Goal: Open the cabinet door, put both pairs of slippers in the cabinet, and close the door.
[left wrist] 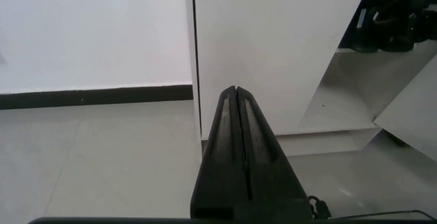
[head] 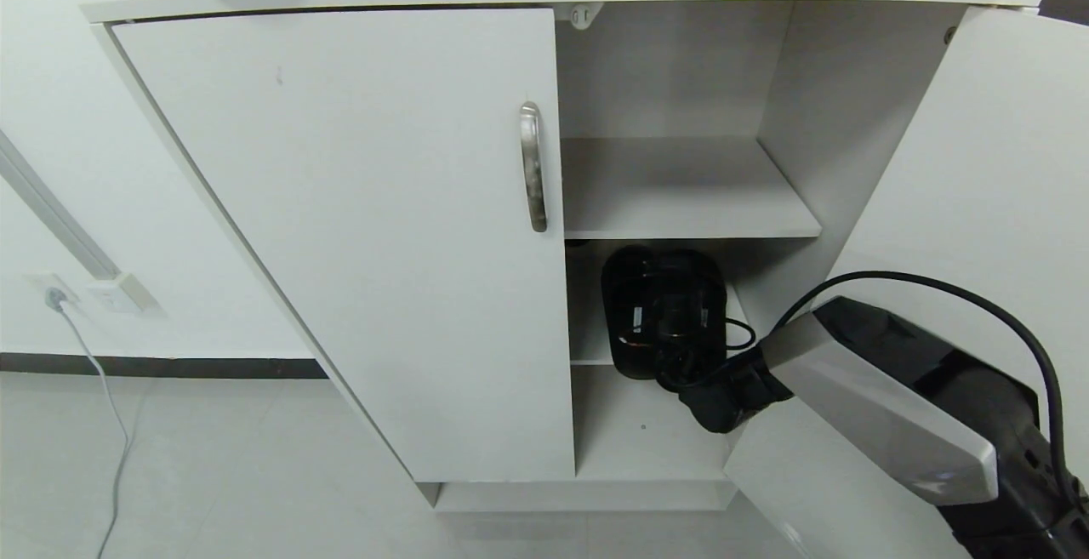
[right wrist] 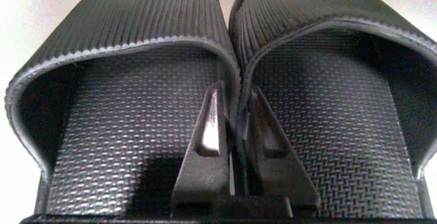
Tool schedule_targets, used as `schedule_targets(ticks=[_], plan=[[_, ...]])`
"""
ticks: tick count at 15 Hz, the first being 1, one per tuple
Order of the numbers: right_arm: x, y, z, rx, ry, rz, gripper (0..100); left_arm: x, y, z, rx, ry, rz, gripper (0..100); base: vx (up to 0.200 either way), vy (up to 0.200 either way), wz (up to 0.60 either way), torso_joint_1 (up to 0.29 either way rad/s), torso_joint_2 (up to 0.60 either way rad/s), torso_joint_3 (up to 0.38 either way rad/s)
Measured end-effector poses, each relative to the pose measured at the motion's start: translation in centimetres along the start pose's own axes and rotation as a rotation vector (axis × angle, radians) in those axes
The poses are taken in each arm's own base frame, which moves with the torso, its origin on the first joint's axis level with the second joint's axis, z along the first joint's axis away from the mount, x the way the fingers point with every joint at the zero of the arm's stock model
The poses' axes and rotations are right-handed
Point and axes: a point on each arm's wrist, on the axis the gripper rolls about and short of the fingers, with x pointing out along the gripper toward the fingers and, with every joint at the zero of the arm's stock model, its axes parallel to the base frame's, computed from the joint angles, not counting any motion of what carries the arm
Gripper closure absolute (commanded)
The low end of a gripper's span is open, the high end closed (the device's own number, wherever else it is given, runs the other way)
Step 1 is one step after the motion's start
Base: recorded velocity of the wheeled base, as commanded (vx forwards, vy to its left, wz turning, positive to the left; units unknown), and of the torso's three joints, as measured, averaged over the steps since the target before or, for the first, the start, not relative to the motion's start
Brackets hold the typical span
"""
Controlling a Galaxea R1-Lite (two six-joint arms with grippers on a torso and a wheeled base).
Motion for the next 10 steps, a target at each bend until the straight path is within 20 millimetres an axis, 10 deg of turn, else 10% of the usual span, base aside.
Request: schedule_targets(ticks=[9,10], plan=[[2.9,0.2,-0.1,0.02,-0.013,0.002,100,0.0,0.0,0.0,0.0,0.0,0.0,100,0.0,0.0,0.0,0.0,0.0,0.0],[3.2,0.1,-0.4,0.02,-0.012,-0.001,0,0.0,0.0,0.0,0.0,0.0,0.0,100,0.0,0.0,0.0,0.0,0.0,0.0]])
